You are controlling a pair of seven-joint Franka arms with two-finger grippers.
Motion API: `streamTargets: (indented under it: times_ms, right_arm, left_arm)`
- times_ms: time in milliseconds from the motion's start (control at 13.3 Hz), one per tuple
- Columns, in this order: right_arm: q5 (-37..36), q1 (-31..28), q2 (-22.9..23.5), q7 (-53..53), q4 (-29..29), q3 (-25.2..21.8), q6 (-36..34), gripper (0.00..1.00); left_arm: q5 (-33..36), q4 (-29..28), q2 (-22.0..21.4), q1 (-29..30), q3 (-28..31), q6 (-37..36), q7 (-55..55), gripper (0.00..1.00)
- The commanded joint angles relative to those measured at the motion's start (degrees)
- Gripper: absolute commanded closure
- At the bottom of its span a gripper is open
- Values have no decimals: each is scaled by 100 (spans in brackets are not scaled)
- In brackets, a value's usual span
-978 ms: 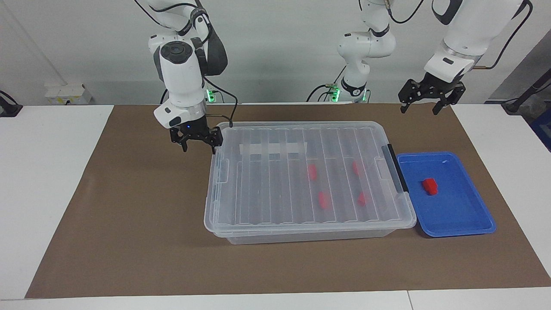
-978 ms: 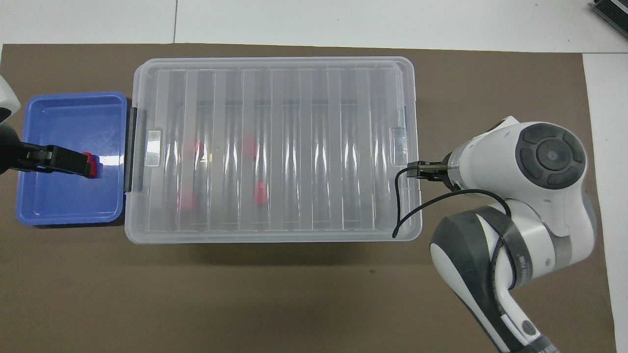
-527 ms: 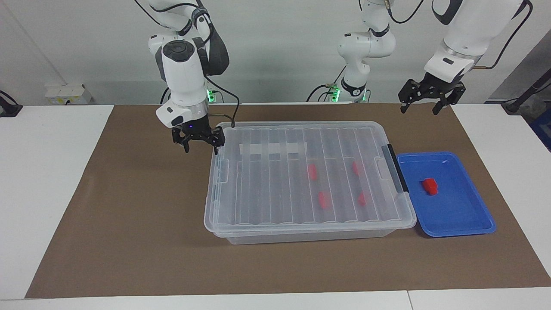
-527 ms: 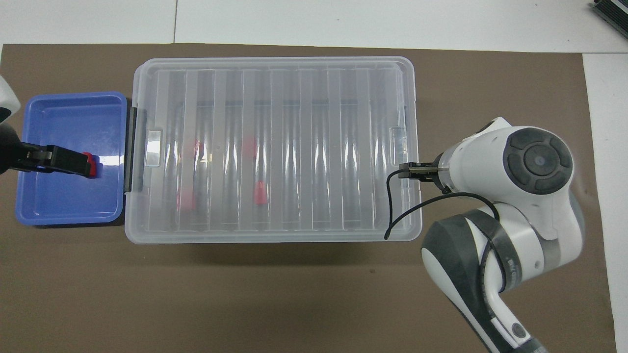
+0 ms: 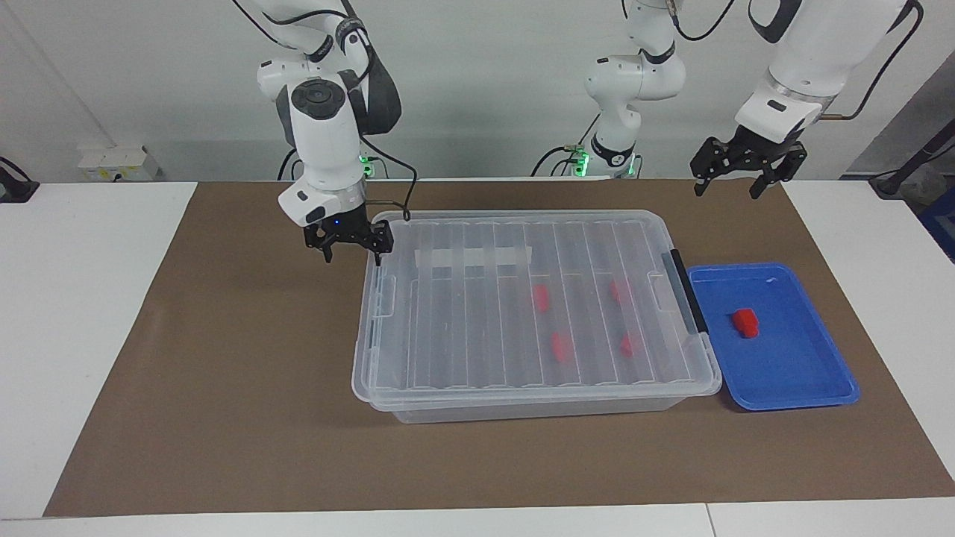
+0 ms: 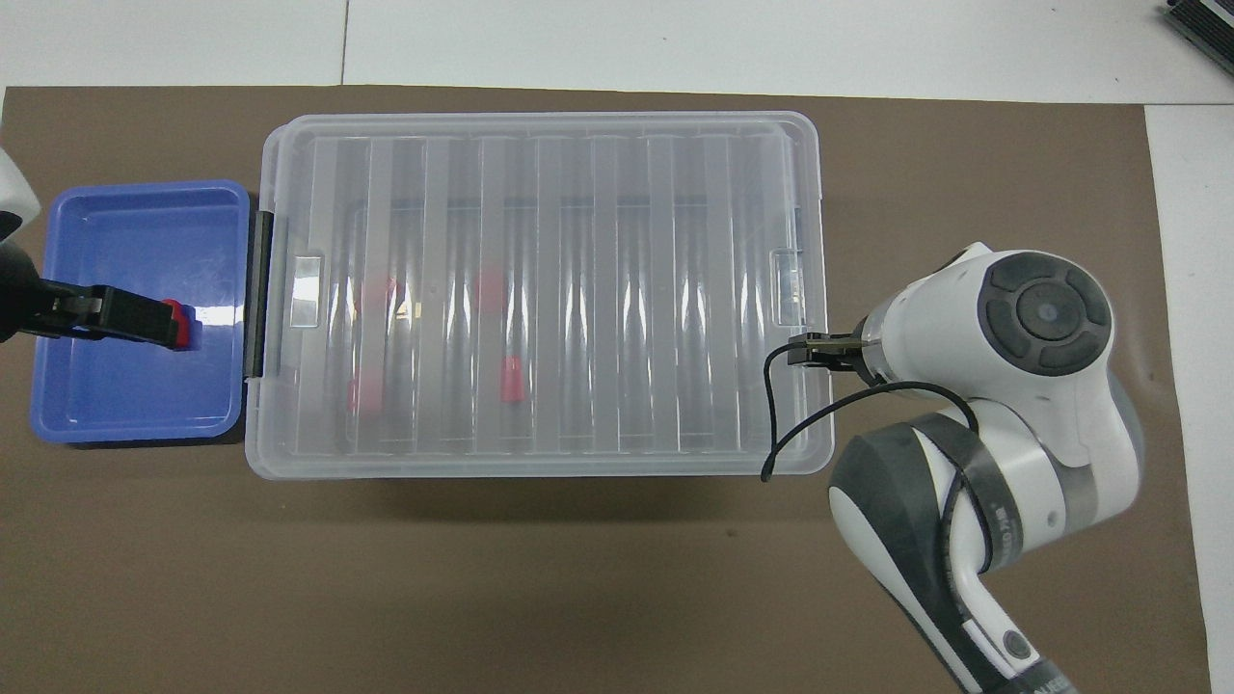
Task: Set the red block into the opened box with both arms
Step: 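Slide the lid with the right gripper while the left gripper drops the block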
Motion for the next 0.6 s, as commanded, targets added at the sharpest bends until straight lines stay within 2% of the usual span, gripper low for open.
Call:
streamTargets:
  times_ms: [0, 527]
  right_arm:
    - [-190, -272, -125, -408, -72, -12, -273, 0]
    - [-199, -1055, -170, -1964, -81, -12, -493, 0]
  left_arm:
    - [-17, -142, -125, -75, 20, 100, -52, 0]
    - [-17, -142, -125, -13, 20, 117, -69, 0]
